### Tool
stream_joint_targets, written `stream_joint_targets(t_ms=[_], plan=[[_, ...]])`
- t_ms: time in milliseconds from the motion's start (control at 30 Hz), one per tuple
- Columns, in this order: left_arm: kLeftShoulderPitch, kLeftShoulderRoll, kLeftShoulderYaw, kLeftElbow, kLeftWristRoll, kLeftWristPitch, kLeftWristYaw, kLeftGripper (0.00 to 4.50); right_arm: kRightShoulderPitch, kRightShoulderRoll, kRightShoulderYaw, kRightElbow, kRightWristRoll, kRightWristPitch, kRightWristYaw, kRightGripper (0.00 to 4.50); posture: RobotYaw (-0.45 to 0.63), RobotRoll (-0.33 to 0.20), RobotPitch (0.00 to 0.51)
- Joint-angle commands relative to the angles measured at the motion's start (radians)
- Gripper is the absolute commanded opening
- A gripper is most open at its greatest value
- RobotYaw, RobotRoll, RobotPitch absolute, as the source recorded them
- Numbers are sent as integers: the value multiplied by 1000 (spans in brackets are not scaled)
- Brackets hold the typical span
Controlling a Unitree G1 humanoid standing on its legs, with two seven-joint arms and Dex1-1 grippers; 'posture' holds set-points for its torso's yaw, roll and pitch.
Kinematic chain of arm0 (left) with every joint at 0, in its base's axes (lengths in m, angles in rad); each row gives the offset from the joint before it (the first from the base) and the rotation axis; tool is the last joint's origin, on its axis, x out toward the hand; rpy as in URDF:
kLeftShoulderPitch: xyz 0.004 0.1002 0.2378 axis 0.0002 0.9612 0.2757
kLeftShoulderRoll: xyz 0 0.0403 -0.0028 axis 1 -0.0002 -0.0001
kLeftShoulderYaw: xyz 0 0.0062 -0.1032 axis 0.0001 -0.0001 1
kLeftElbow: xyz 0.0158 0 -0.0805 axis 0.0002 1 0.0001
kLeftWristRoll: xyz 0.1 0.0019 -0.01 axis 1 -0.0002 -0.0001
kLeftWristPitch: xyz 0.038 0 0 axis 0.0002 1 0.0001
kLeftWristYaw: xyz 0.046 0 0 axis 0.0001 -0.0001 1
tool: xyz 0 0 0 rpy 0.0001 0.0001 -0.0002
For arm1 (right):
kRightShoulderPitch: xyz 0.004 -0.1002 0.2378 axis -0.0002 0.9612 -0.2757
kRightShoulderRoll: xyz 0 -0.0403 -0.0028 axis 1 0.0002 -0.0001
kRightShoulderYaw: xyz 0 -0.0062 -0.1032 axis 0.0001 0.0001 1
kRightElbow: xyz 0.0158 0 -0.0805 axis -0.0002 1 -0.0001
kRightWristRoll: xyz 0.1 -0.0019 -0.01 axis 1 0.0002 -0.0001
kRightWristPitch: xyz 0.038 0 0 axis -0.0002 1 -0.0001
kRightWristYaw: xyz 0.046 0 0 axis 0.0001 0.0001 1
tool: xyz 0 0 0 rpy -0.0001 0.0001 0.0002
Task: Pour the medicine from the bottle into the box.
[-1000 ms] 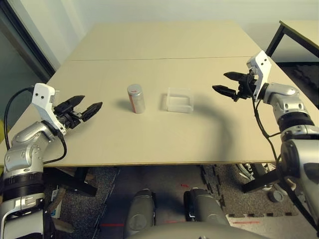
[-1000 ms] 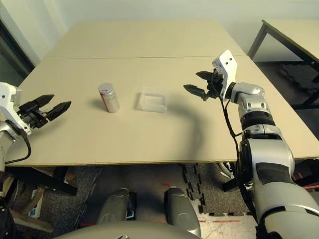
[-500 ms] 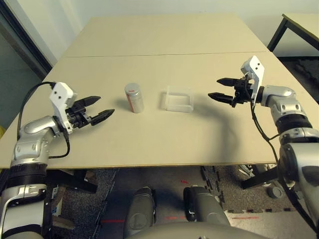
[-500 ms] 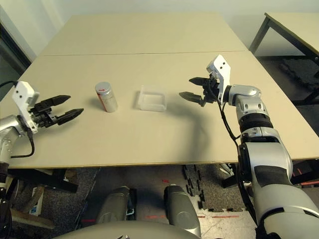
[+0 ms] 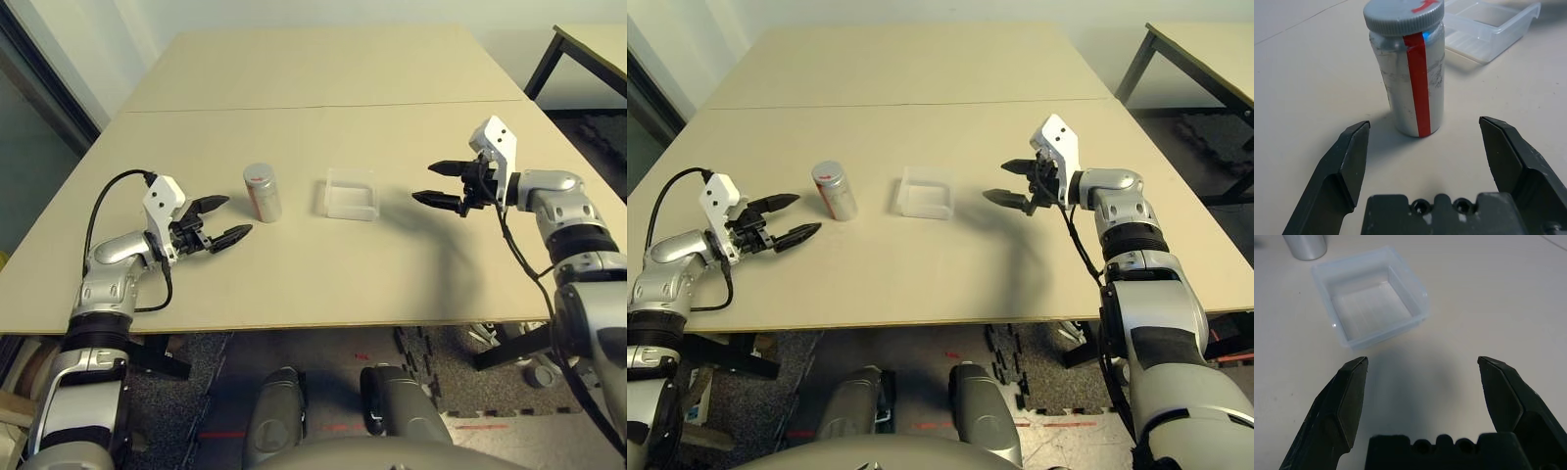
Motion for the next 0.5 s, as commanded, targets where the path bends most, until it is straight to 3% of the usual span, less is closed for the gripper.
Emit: stream_joint_targets(t_ms=[33,500], plan=[[-40,-20,-4,75,23,-43,14,4500,-3,-8,22,-46,-8,19,25,4459,-63,0,71],[-187,-136,-24,313,76,-168,60,4500,71,-47,31,-220,12,107,59,4459,-132,0,67]])
